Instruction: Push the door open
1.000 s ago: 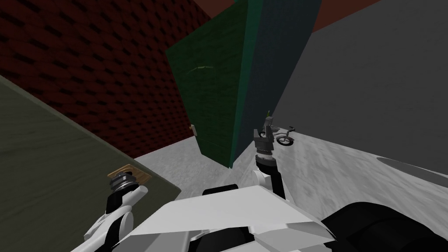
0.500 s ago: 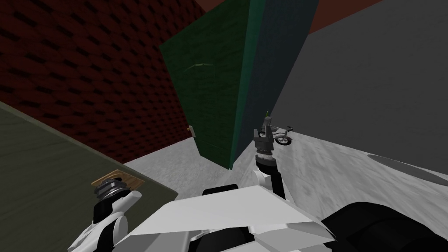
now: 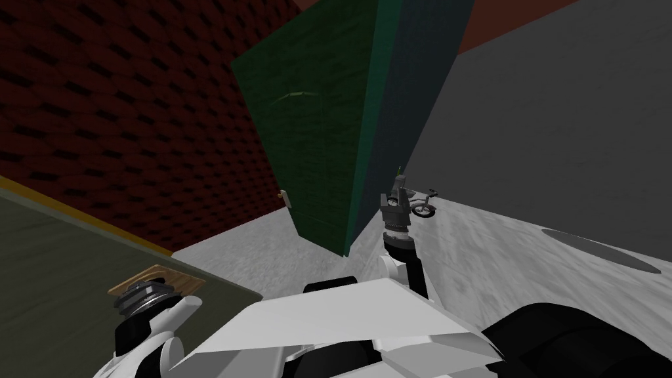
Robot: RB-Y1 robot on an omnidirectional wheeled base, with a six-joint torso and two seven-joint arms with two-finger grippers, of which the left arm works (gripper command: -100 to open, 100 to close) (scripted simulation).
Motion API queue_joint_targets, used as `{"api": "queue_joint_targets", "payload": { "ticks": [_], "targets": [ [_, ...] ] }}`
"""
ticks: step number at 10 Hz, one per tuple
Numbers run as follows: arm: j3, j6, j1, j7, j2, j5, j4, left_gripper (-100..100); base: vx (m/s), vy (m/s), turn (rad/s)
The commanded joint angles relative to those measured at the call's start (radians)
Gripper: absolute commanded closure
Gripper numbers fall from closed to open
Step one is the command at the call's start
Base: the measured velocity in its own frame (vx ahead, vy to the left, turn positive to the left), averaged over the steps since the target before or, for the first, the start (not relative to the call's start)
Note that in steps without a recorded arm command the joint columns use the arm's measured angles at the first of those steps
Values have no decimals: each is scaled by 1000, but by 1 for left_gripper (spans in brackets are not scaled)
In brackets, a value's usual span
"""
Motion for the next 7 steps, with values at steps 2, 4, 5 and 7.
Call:
{"api": "queue_joint_targets", "payload": {
  "ticks": [2,4,5,7],
  "targets": [
    [8,-24,-9,11,30,-4,48,100,66,21,-20],
    [40,-25,3,10,36,-5,59,100,84,26,-66],
    [40,-25,3,10,36,-5,59,100,37,23,12],
    [80,-26,19,7,44,-6,62,100,80,21,-68]
  ]
}}
